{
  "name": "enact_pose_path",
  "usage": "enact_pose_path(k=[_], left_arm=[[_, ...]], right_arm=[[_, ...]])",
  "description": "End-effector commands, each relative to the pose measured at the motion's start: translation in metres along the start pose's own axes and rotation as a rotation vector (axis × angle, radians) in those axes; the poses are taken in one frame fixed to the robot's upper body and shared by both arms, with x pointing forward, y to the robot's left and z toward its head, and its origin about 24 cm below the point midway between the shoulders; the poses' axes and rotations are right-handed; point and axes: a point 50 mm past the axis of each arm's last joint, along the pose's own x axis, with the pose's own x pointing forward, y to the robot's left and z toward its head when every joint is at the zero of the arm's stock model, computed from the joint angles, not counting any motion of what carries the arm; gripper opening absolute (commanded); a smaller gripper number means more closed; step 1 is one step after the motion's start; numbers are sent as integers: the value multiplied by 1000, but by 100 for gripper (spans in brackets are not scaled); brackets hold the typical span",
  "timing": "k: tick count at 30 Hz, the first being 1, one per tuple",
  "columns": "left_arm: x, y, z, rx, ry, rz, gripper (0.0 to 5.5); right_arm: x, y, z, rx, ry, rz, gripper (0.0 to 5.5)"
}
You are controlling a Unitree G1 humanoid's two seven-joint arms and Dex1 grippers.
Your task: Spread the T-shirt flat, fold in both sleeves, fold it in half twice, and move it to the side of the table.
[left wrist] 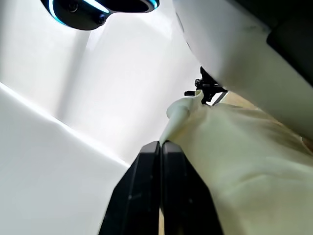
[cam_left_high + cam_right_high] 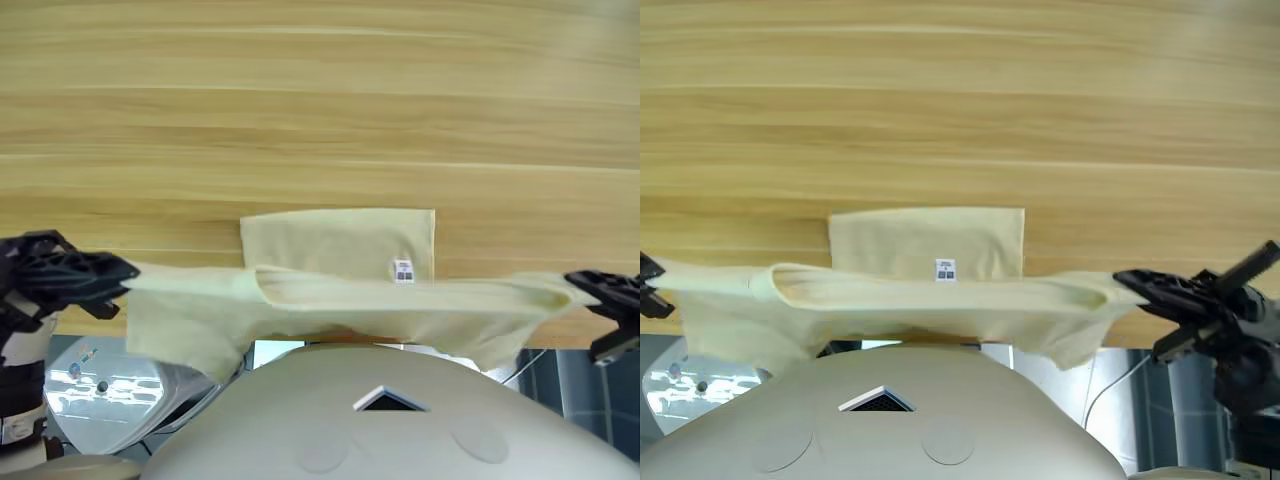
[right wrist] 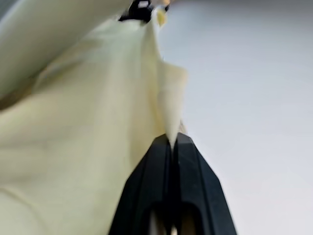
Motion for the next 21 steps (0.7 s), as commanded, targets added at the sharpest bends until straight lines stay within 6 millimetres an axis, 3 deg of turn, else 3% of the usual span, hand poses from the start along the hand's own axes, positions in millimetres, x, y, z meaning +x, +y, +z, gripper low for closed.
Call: enact_pose_path(k=[1, 3, 4, 5, 6, 7, 8, 9, 10, 12, 15, 19, 21], left_arm=[[6, 45, -39, -67, 64, -31, 2], [21, 83, -80, -110, 175, -90, 2], [32, 110, -104, -118, 292, -120, 2], [43, 138, -119, -135, 396, -117, 2], [63, 188, -127, -71, 529, 83, 2], [79, 250, -112, 45, 584, 496, 2], [84, 293, -84, 162, 553, 838, 2], [83, 316, -56, 239, 468, 1058, 2], [79, 326, -34, 276, 332, 1157, 2], [60, 324, -9, 394, 169, 1263, 2], [24, 304, -5, 580, 153, 1376, 2], [-3, 261, -43, 605, 286, 1294, 2], [-11, 220, -86, 507, 437, 1148, 2]], right_arm=[[15, -35, -59, 37, 204, 68, 0], [36, -66, -104, 14, 378, 94, 0], [56, -100, -126, -29, 457, 52, 0], [78, -143, -139, -83, 542, -50, 0], [98, -210, -142, -181, 697, -333, 0], [96, -276, -118, -244, 743, -737, 0], [89, -312, -92, -296, 741, -1003, 0], [82, -332, -71, -338, 696, -1172, 0], [78, -338, -56, -377, 614, -1243, 0], [72, -332, -51, -469, 556, -1251, 0], [64, -313, -62, -567, 573, -1196, 0], [54, -278, -81, -595, 552, -1119, 0], [51, -246, -99, -565, 556, -1025, 0]])
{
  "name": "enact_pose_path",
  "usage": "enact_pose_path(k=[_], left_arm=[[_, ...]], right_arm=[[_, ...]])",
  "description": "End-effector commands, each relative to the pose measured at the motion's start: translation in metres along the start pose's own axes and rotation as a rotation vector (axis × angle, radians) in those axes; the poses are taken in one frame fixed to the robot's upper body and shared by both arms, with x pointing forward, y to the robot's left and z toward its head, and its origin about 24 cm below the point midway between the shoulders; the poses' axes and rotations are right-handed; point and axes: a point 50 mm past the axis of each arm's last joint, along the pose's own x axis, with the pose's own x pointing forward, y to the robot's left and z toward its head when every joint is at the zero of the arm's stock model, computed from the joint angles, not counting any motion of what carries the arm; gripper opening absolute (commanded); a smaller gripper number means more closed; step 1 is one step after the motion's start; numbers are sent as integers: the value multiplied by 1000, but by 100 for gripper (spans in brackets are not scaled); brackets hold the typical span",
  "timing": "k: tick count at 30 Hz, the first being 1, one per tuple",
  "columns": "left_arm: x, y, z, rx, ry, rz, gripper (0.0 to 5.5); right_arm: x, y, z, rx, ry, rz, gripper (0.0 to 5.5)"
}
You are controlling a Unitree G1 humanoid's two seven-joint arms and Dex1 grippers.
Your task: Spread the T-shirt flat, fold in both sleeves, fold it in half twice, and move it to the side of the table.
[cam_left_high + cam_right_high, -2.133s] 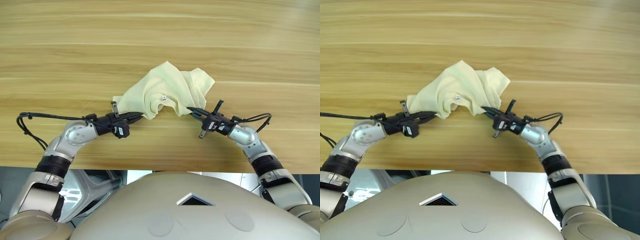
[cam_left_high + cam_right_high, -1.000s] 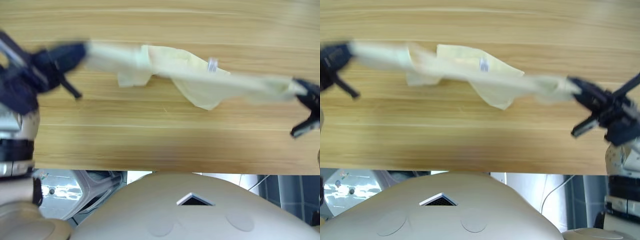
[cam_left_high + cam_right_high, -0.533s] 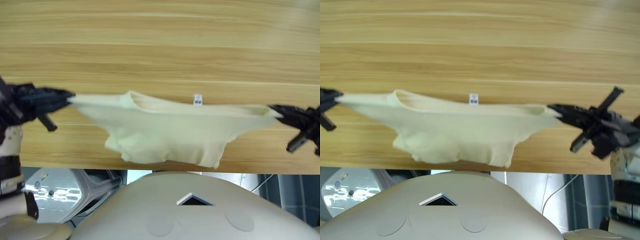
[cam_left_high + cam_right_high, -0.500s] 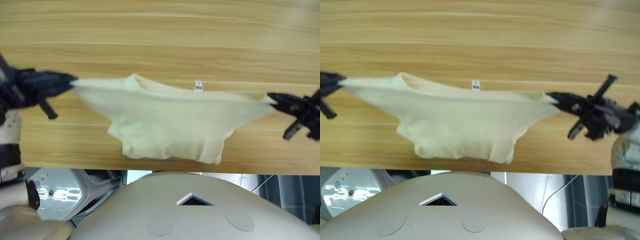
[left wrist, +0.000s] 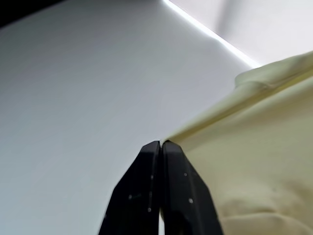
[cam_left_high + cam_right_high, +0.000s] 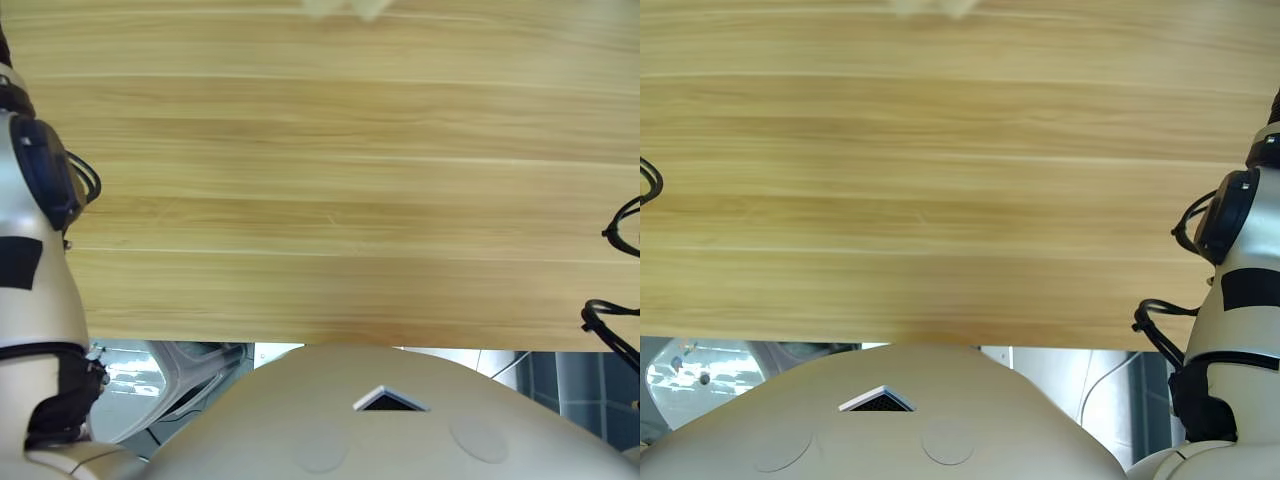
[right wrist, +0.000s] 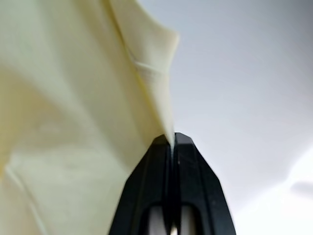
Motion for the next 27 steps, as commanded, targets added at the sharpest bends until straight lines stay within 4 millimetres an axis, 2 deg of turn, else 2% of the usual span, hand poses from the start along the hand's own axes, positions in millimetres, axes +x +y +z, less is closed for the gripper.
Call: enact_pose_path(k=[1, 3, 5, 7, 8, 10, 13, 16, 18, 21, 27], left_arm=[[-86, 16, -39, 90, 187, 106, 2], [-130, -27, -62, 31, 318, -93, 2], [-195, -82, -78, -101, 507, -379, 2], [-241, -110, -75, -231, 599, -565, 2], [-253, -115, -69, -311, 578, -591, 2], [-266, -120, -57, -441, 500, -664, 2], [-274, -115, -40, -575, 365, -770, 2], [-280, -111, -22, -618, 270, -898, 2], [-281, -109, -12, -605, 236, -969, 2], [-287, -108, 7, -568, 216, -1089, 2], [-317, -128, 37, -450, 292, -1371, 2]], right_arm=[[-62, -5, -40, -74, 135, -56, 0], [-87, 30, -47, -58, 156, 81, 0], [-118, 76, -48, -3, 179, 274, 0], [-144, 106, -40, 61, 150, 442, 0], [-160, 116, -30, 94, 98, 547, 0], [-185, 125, -11, 175, 11, 702, 0], [-222, 127, 12, 285, -89, 938, 0], [-260, 129, 26, 345, -146, 1192, 0], [-277, 127, 32, 381, -158, 1299, 0], [-293, 122, 37, 420, -159, 1391, 0], [-315, 125, 39, 422, -99, 1535, 0]])
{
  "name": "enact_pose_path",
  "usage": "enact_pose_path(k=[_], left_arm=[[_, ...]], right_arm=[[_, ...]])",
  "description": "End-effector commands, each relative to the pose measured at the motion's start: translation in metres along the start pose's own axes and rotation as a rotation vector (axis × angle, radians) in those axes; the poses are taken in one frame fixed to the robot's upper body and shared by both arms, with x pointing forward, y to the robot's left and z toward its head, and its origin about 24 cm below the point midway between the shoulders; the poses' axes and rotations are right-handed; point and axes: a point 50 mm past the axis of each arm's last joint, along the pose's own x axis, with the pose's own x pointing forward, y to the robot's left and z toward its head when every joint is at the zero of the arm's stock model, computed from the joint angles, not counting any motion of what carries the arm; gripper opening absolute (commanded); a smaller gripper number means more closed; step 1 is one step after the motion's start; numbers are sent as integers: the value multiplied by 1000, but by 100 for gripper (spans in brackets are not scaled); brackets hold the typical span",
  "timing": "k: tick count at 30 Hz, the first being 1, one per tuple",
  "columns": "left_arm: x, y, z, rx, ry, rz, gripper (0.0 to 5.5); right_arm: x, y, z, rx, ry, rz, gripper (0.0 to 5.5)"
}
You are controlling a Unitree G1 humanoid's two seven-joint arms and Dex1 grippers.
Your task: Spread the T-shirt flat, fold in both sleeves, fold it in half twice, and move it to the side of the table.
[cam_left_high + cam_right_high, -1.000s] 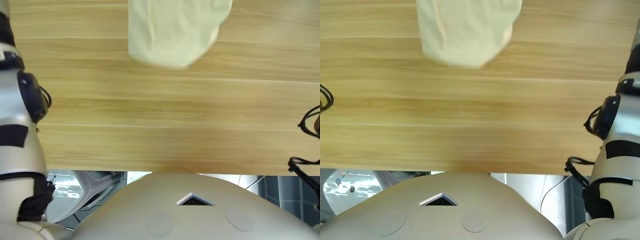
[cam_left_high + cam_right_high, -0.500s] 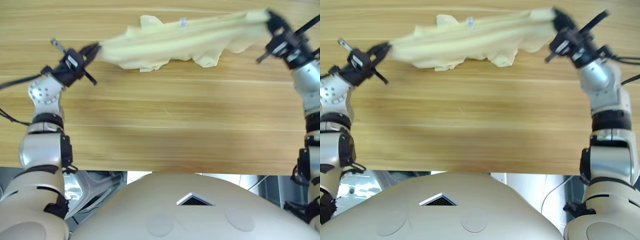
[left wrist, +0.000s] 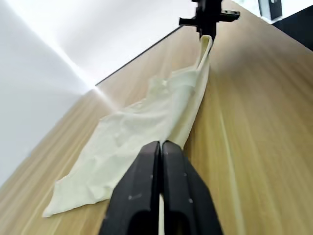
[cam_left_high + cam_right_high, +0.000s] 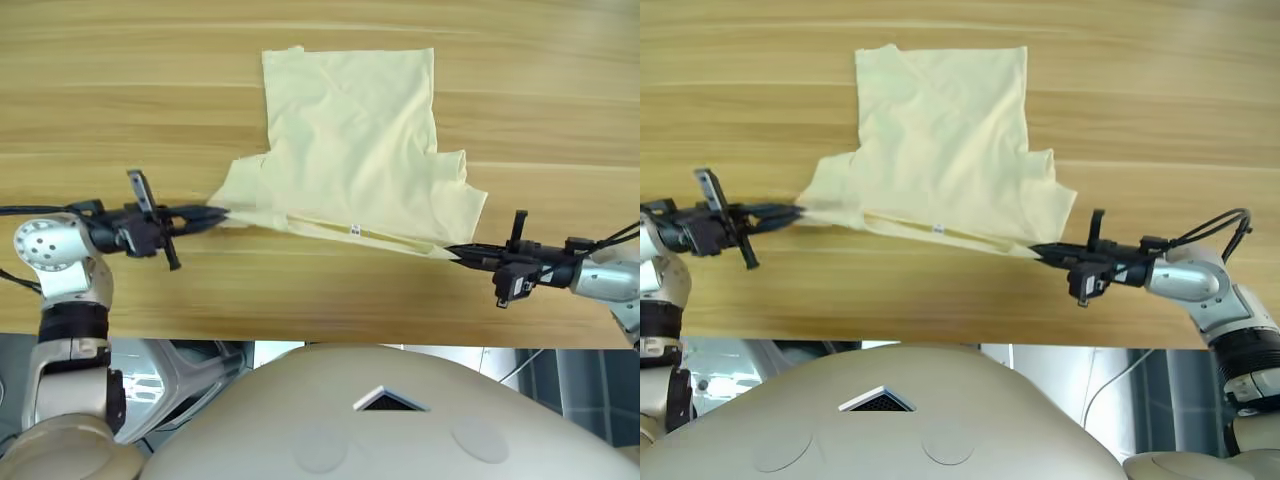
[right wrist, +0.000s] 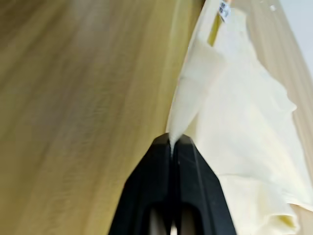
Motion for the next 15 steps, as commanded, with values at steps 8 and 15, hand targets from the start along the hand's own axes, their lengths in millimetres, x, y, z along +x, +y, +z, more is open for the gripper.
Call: enact_pose_path(k=[8, 15], left_arm=[[24, -67, 6, 55, 228, -388, 2], [23, -64, 27, -9, 176, -410, 103]], right_arm=[[0, 37, 15, 57, 31, 220, 0], [-2, 43, 24, 80, 31, 265, 26]])
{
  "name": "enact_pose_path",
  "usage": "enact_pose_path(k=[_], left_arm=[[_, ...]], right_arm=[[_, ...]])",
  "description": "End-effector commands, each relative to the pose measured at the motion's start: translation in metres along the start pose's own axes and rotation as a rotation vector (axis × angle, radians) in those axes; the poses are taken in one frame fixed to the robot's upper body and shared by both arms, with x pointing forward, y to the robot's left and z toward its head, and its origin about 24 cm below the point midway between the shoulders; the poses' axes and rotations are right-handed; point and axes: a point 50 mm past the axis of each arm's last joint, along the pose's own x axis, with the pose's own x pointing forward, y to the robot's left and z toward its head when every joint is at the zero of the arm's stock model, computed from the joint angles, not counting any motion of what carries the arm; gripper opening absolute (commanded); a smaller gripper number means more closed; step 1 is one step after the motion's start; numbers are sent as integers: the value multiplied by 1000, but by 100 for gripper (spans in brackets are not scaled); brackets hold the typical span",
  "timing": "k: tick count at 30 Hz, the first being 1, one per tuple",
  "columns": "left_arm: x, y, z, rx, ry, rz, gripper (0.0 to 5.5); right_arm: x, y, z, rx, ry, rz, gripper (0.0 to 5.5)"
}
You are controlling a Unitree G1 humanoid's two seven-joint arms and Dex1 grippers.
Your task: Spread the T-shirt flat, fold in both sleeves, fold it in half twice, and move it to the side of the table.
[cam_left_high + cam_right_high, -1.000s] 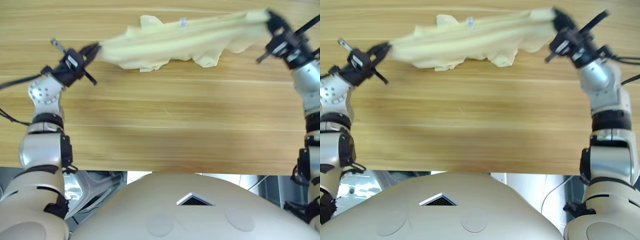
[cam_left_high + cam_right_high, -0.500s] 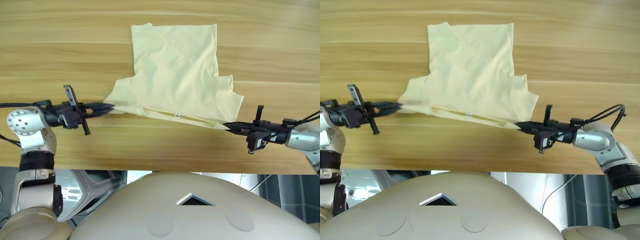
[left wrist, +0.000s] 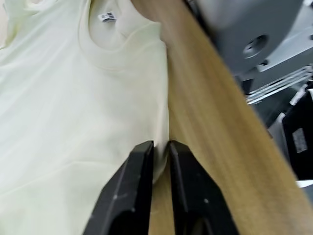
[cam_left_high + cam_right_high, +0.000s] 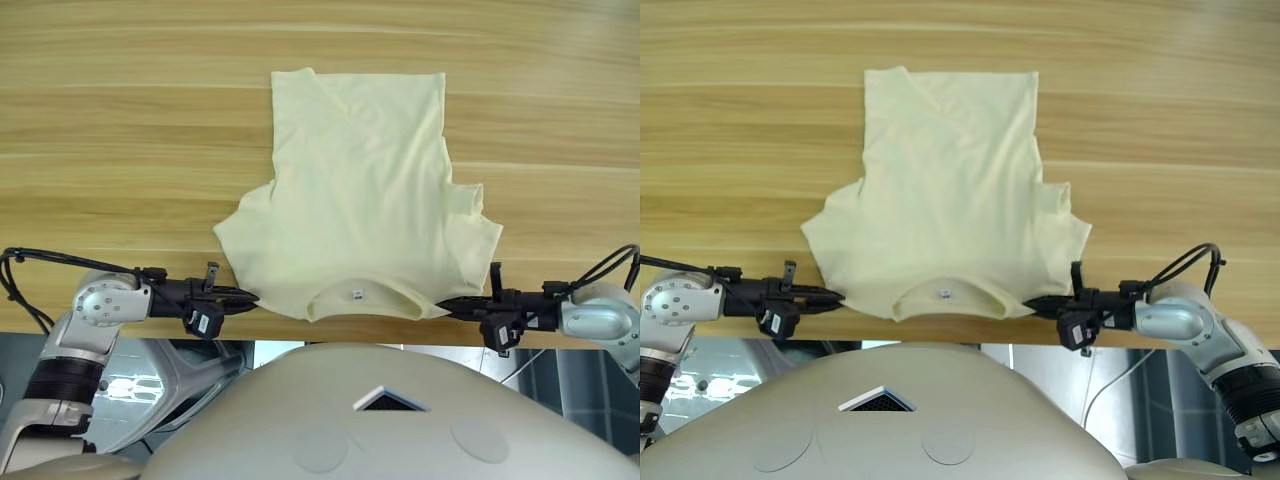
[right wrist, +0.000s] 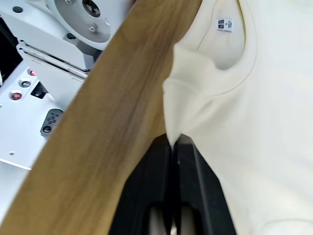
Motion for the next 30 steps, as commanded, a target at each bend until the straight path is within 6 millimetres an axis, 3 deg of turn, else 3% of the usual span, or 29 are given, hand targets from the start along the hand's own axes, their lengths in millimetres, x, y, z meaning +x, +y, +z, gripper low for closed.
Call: enact_pose_path(k=[1, 7, 12, 15, 18, 23, 30], left_arm=[[-6, 6, 11, -17, -31, 17, 121], [-11, 5, 21, -38, -82, 96, 199], [-32, 12, 7, -43, -15, 198, 288], [-41, 26, -1, -3, 7, 315, 327], [-40, 37, -5, 32, -8, 386, 299], [-31, 36, -22, 35, 54, 369, 218], [-20, 28, -45, 38, 172, 282, 122]], right_arm=[[-4, -1, 3, 12, 13, 16, 41], [-8, 2, 8, 5, -5, 48, 122], [-22, -1, 21, -22, -83, 9, 122], [-41, -18, 22, -27, -115, -130, 122], [-52, -35, 15, -21, -88, -258, 92], [-47, -50, -6, -2, 8, -346, 4], [-33, -54, -33, 17, 179, -343, 0]])
